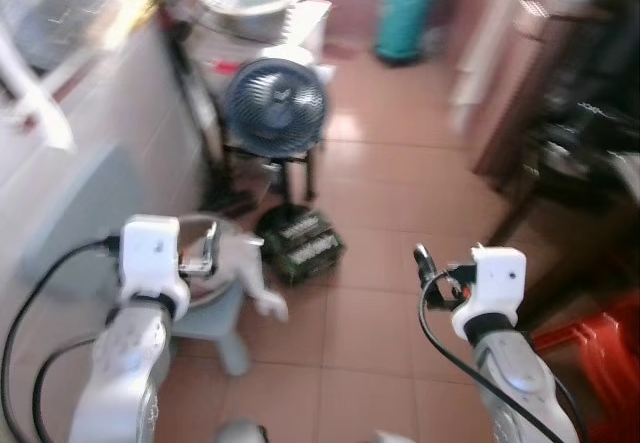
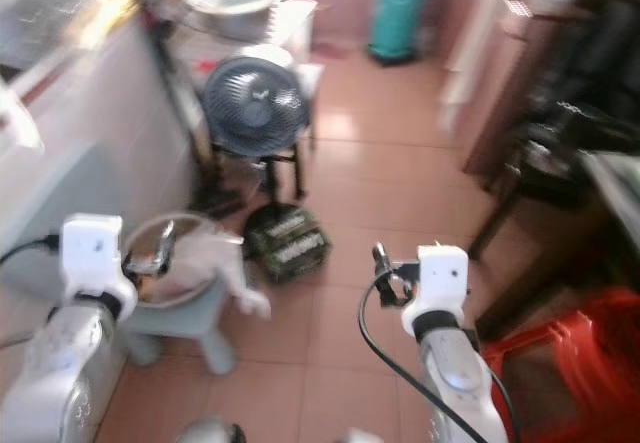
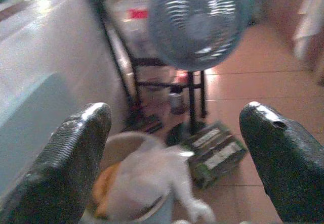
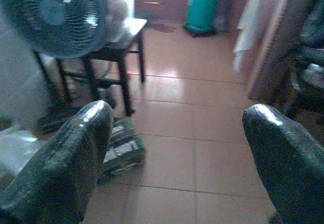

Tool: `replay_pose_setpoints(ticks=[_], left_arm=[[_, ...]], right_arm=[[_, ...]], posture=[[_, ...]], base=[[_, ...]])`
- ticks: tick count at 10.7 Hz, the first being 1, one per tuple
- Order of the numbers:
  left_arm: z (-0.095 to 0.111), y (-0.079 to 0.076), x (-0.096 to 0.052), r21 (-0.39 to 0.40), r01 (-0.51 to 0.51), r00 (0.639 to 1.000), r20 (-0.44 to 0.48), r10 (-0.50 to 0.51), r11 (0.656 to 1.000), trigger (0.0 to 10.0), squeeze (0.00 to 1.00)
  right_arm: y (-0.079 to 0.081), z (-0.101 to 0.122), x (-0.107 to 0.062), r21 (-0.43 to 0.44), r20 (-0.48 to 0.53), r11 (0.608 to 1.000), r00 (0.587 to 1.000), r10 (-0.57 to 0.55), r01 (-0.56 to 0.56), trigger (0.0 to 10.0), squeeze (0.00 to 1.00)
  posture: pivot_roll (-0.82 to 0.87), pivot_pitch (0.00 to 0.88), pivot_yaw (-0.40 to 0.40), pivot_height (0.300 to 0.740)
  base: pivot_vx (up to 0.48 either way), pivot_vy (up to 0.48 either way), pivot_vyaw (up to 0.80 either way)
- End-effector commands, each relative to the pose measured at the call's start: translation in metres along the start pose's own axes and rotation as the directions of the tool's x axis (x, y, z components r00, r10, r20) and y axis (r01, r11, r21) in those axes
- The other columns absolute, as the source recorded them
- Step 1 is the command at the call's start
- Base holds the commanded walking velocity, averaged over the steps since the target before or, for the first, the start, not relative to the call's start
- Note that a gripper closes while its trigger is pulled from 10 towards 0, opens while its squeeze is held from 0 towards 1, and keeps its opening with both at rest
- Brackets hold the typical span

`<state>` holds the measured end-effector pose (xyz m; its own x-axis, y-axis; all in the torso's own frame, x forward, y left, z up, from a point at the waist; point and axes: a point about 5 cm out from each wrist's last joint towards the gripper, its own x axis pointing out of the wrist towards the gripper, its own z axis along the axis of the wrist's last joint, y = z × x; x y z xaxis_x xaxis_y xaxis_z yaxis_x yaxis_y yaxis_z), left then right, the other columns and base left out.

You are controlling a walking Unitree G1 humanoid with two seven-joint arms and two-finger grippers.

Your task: Setting the table

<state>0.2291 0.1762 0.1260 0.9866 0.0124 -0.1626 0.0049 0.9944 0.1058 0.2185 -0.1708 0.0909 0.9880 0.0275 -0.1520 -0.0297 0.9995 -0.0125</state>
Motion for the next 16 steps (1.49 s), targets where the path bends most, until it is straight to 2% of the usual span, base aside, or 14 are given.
replay_pose_setpoints(ticks=[1,4,13,16], left_arm=[[-0.003,-0.001,0.001,-0.007,0.010,1.000,-0.022,-0.011,1.000,10.0,0.00],[-0.004,-0.005,0.002,-0.014,0.021,0.999,-0.032,-0.021,1.000,10.0,0.00],[-0.006,-0.001,0.006,-0.024,0.006,0.999,-0.047,-0.007,1.000,10.0,0.00],[-0.004,-0.004,0.006,-0.003,0.018,0.999,-0.030,-0.018,1.000,10.0,0.00]], right_arm=[[-0.002,0.002,0.001,-0.002,0.000,1.000,1.000,-0.006,0.006,10.0,0.00],[-0.008,0.001,0.002,-0.012,-0.012,1.000,1.000,-0.019,0.019,10.0,0.00],[-0.006,0.001,0.011,-0.005,-0.013,1.000,1.000,-0.029,0.029,10.0,0.00],[-0.007,0.001,0.013,-0.006,-0.009,0.999,0.999,-0.033,0.033,10.0,0.00]], posture=[[0.05,0.000,-0.006,0.740],[0.05,0.000,-0.011,0.740],[0.05,0.000,-0.008,0.740],[0.05,0.000,-0.008,0.740]], base=[[0.000,0.000,-0.80],[0.000,0.000,-0.80],[0.000,0.039,-0.80],[0.000,0.000,-0.80]])
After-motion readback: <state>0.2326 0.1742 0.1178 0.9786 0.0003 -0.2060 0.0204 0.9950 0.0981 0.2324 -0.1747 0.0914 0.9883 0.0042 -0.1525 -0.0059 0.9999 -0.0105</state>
